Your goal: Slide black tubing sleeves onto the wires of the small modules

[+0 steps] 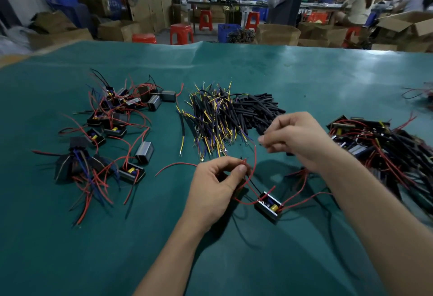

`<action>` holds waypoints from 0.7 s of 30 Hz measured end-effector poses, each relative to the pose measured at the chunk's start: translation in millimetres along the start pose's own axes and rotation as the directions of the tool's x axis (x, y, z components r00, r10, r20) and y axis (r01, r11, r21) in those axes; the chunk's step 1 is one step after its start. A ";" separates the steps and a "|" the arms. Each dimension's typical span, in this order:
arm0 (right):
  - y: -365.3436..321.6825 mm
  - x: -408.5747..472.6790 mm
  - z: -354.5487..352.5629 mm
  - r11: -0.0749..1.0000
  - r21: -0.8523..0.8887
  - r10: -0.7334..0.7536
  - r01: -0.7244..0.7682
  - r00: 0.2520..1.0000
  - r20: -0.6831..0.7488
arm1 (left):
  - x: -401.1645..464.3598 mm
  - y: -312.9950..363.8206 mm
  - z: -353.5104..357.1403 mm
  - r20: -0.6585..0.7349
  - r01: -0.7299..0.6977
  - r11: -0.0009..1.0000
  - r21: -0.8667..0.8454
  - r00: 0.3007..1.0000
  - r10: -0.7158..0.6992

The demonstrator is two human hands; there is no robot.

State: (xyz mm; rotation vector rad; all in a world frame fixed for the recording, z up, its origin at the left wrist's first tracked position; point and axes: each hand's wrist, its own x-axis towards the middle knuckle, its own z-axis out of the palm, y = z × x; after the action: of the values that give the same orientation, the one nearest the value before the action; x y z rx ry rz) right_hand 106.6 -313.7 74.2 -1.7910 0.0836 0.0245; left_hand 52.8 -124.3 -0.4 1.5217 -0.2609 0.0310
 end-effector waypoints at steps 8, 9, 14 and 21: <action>28.2 -50.5 18.8 0.955 0.296 -0.080 0.033 0.985 0.150 | -0.2 -2.3 -1.1 0.004 -0.009 0.998 -0.059 1.000 0.010; 29.4 -50.8 16.3 0.948 0.315 -0.090 0.032 0.981 0.170 | -0.3 -2.6 -1.3 0.000 -0.004 0.997 -0.073 1.000 0.004; 31.7 -50.2 12.6 0.950 0.305 -0.116 0.068 0.983 0.142 | 0.2 -2.9 0.6 -0.028 0.020 0.997 -0.076 0.999 -0.022; 33.4 -49.1 14.2 0.945 0.271 -0.174 0.186 0.982 -0.069 | 9.4 2.3 26.9 -0.015 0.157 0.987 0.018 0.988 -0.157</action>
State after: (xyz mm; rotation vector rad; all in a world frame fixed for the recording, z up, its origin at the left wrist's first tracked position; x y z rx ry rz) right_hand 55.6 -305.0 41.6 -1.5132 -0.0440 -0.1517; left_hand 57.4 -152.1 4.4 1.5567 -0.1298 -0.0812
